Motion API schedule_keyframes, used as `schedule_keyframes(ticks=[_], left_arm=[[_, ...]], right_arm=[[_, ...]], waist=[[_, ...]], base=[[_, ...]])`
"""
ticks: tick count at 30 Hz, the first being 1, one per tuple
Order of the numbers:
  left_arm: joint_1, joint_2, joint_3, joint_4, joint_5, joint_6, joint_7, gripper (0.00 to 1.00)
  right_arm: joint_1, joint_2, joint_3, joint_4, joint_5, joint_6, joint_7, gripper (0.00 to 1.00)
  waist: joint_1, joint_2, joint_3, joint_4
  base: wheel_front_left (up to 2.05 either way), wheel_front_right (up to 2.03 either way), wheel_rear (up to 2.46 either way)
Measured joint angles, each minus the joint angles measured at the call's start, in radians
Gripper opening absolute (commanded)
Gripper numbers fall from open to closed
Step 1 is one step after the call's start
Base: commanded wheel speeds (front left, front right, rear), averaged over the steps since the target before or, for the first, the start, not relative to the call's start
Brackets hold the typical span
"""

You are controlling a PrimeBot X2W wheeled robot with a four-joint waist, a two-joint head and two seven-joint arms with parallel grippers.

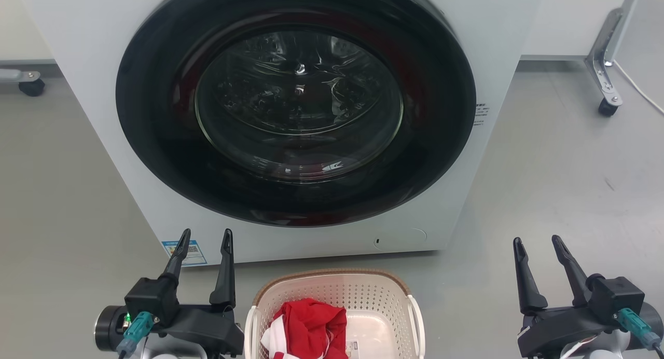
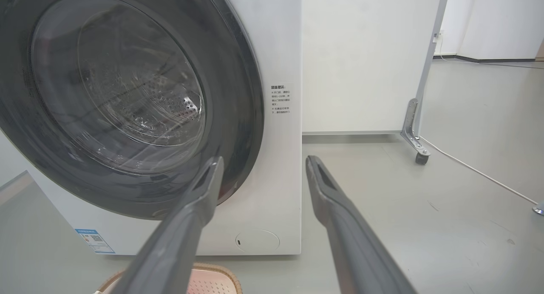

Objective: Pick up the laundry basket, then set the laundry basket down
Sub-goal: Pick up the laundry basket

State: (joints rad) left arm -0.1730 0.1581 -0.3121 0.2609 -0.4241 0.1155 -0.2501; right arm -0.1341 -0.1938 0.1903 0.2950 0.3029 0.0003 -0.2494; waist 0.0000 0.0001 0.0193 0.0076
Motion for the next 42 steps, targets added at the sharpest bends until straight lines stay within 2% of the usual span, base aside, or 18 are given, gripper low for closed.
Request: schedule_keyframes(ticks=[16, 42], left_arm=[[-0.010, -0.005, 0.002, -0.026, 0.003, 0.000, 0.002, 1.00], [-0.275, -0.040, 0.011, 0.028, 0.002, -0.002, 0.057, 1.00]], right_arm=[[-0.039, 0.014, -0.004, -0.026, -0.005, 0.012, 0.000, 1.00], [-0.251, 0.033, -0.020, -0.004, -0.006, 0.028, -0.005, 1.00]], waist=[[0.0000, 0.0000, 0.093, 0.001], [0.0003, 0.0001, 0.469, 0.019]], base=[[0.00, 0.00, 0.00], [0.00, 0.00, 0.00]])
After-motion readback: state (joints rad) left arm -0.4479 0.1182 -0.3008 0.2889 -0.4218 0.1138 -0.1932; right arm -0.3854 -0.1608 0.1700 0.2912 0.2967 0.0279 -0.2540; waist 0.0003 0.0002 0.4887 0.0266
